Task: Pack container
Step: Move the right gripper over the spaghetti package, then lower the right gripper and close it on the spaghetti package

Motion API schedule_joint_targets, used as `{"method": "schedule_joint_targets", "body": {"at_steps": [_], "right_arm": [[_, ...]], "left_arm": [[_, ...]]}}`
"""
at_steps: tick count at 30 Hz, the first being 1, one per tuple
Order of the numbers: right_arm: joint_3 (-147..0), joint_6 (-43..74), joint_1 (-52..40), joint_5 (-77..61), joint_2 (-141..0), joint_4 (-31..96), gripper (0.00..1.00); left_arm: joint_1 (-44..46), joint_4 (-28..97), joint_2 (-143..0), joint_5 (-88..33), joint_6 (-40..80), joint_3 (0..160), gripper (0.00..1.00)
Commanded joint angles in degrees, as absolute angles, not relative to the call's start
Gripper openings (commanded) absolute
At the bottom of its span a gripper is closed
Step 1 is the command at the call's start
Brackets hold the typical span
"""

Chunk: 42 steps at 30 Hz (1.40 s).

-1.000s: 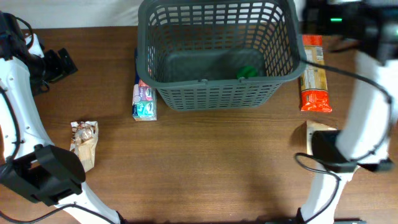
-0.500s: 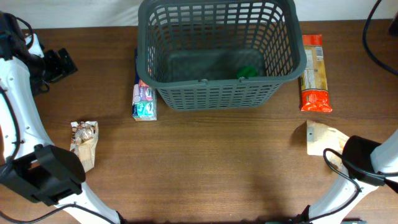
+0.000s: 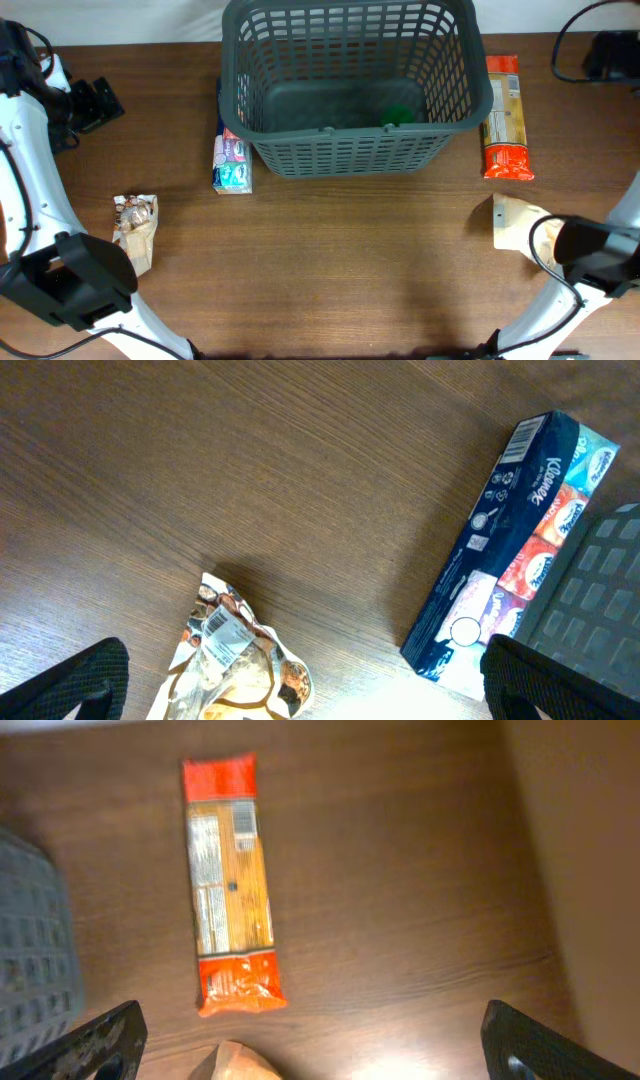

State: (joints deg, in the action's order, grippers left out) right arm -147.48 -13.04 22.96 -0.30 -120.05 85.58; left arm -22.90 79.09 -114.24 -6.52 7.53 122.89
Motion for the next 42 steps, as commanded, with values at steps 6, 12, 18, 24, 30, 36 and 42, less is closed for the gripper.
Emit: {"method": "schedule_joint_targets", "body": {"at_steps": [6, 12, 18, 24, 30, 36, 42], "right_arm": [[-122.67, -12.19, 21.61, -3.44, -120.40, 75.55, 0.99], [-112.77, -12.14, 20.21, -3.51, -120.42, 69.21, 0.99], [-110.52, -12.14, 18.11, -3.49, -120.46, 65.73, 0.99], [-110.52, -11.70, 16.05, -3.46, -121.27, 62.08, 0.99], [-110.52, -9.43, 15.38, -3.25, -125.51, 62.57, 0.99], [-110.52, -8.71, 15.33, -3.92, -128.79, 63.05, 0.99], [-110.52, -8.73, 15.33, -3.88, -130.23, 62.94, 0.99]], "left_arm": [[-22.94, 79.07, -114.87, -5.96, 6.61, 123.04, 0.99], [-22.94, 79.07, -114.87, -5.98, 6.61, 123.04, 0.99], [-22.94, 79.09, -114.87, -5.96, 6.61, 123.04, 0.99], [-22.94, 79.07, -114.87, -5.96, 6.61, 123.04, 0.99], [-22.94, 79.07, -114.87, -5.96, 6.61, 123.04, 0.99], [-22.94, 79.07, -114.87, -5.96, 6.61, 123.04, 0.99], [-22.94, 79.07, -114.87, -5.98, 6.61, 123.04, 0.99]]}}
